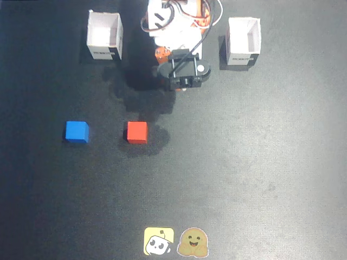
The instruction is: Put the red cube in the right box and the blue cube in the left box.
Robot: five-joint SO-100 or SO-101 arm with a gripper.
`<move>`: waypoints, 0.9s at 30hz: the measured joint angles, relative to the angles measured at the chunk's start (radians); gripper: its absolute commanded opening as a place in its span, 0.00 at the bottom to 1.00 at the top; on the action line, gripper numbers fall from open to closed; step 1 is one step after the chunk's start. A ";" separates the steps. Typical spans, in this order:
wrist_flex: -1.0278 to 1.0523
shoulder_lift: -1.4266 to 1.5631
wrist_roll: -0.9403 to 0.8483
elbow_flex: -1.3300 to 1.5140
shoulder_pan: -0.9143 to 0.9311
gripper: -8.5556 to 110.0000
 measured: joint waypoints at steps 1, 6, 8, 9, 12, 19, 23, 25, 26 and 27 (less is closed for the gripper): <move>0.000 0.000 0.000 0.000 0.000 0.07; 0.000 0.000 0.023 0.000 0.000 0.07; 0.000 0.000 0.020 0.000 0.000 0.07; 0.000 0.000 0.020 0.000 0.000 0.07; 0.000 0.000 0.020 0.000 0.012 0.07; -0.015 0.000 -0.026 0.000 0.058 0.07; -0.041 -0.037 -0.061 -0.026 0.081 0.08; -0.077 -0.115 -0.086 -0.072 0.089 0.09; -0.101 -0.169 -0.094 -0.103 0.094 0.09; -0.123 -0.236 -0.107 -0.143 0.103 0.10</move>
